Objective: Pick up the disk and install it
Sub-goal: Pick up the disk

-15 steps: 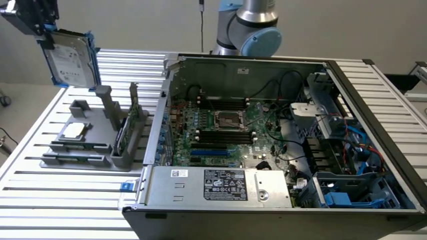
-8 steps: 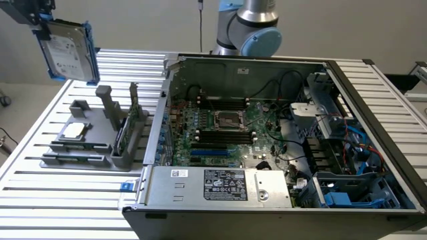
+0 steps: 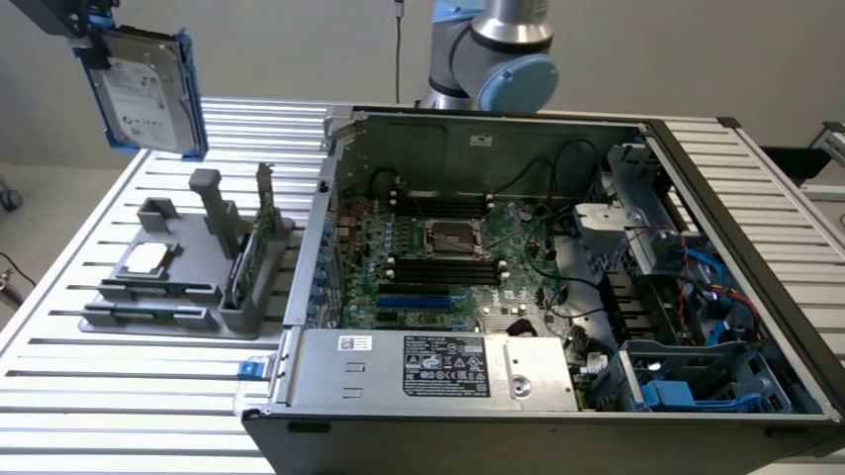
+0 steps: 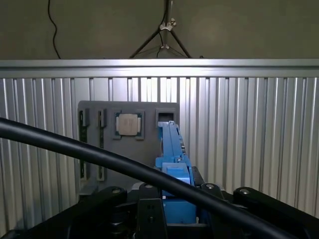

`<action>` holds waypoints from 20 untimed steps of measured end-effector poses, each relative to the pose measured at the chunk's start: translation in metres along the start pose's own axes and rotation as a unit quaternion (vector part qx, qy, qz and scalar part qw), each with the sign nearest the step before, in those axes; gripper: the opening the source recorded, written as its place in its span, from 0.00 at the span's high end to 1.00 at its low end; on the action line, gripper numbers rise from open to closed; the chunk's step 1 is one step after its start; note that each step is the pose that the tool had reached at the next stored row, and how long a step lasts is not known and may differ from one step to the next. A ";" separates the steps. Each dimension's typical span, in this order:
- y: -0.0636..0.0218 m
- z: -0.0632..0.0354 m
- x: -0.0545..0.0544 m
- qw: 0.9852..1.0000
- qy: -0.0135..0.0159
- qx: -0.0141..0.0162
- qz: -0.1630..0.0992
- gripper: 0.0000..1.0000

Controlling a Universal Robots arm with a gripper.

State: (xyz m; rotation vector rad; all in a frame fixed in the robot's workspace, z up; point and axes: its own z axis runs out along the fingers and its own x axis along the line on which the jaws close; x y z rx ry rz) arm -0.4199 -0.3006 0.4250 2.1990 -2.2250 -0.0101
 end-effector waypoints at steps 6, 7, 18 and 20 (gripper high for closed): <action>-0.0225 -0.0075 0.001 1.000 0.000 0.002 0.000 0.67; -0.0268 -0.0088 0.001 1.000 0.000 0.002 0.000 0.67; -0.0760 -0.0366 0.007 1.000 0.000 0.002 0.000 0.67; -0.0852 -0.0437 0.008 1.000 0.000 0.002 0.000 0.67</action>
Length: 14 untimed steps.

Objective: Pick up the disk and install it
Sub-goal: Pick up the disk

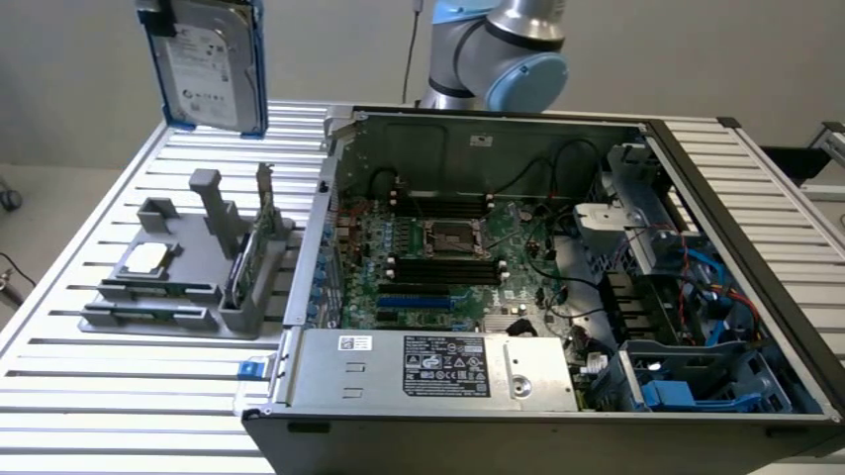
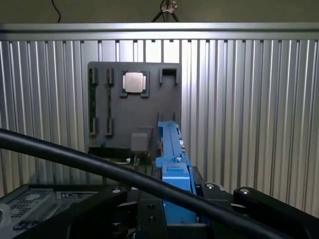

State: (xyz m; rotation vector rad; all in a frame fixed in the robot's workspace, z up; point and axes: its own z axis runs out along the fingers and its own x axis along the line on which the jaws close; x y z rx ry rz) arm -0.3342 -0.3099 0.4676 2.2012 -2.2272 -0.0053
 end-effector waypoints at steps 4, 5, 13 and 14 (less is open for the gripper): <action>-0.0179 -0.0146 0.004 1.000 0.000 0.000 0.000 0.67; -0.0224 -0.0182 0.005 1.000 0.000 0.000 0.000 0.67; -0.0565 -0.0427 0.013 1.000 0.000 0.000 0.000 0.67; -0.0594 -0.0437 0.015 1.000 0.000 0.000 0.000 0.67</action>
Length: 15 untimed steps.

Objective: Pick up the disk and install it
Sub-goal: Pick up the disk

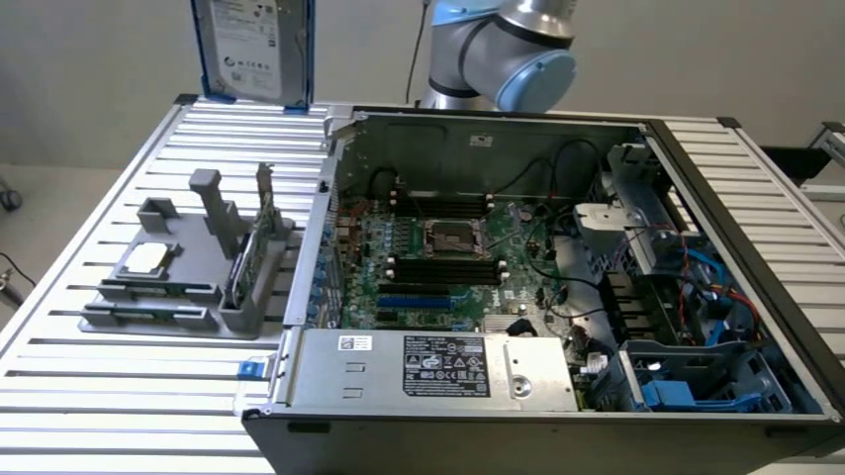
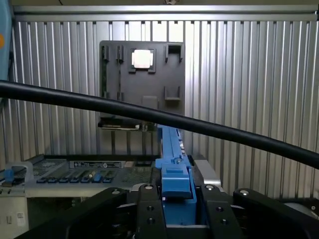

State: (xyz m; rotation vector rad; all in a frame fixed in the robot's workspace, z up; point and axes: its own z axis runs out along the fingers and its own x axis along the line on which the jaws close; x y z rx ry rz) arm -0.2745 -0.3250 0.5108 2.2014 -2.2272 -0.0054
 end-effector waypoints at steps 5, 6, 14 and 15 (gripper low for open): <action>-0.0077 -0.0010 0.013 1.000 0.000 0.000 0.000 0.67; -0.0079 -0.0011 0.017 1.000 0.000 0.000 0.000 0.67; -0.0203 -0.0008 0.032 1.000 0.001 0.002 -0.001 0.67; -0.0234 -0.0008 0.032 1.000 0.001 0.003 -0.001 0.67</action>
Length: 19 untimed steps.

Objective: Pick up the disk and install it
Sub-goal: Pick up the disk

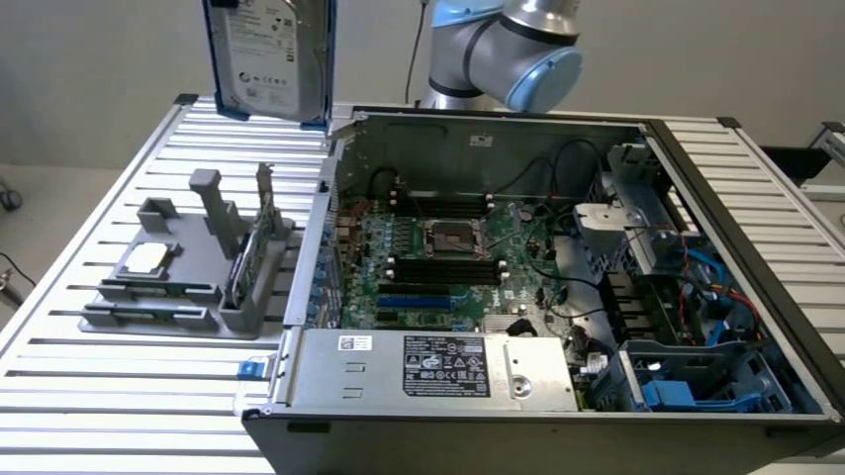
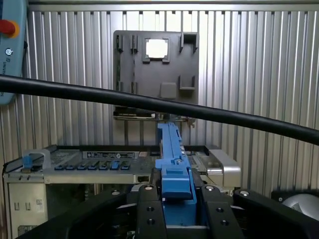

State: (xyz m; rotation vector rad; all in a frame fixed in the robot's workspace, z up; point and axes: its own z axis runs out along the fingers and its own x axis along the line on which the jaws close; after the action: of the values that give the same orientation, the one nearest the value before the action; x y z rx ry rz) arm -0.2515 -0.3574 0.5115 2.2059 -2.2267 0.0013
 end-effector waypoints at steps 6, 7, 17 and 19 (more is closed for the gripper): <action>-0.0178 -0.0001 0.000 1.000 0.000 0.011 0.000 0.67; -0.0204 -0.0001 0.000 1.000 0.000 0.013 0.000 0.67; -0.0229 -0.0001 0.000 1.000 0.000 0.016 0.000 0.67; -0.0229 -0.0001 0.000 1.000 0.000 0.016 0.000 0.67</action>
State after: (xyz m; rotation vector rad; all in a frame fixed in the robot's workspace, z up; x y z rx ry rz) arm -0.2286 -0.3574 0.5115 2.2220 -2.2408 0.0368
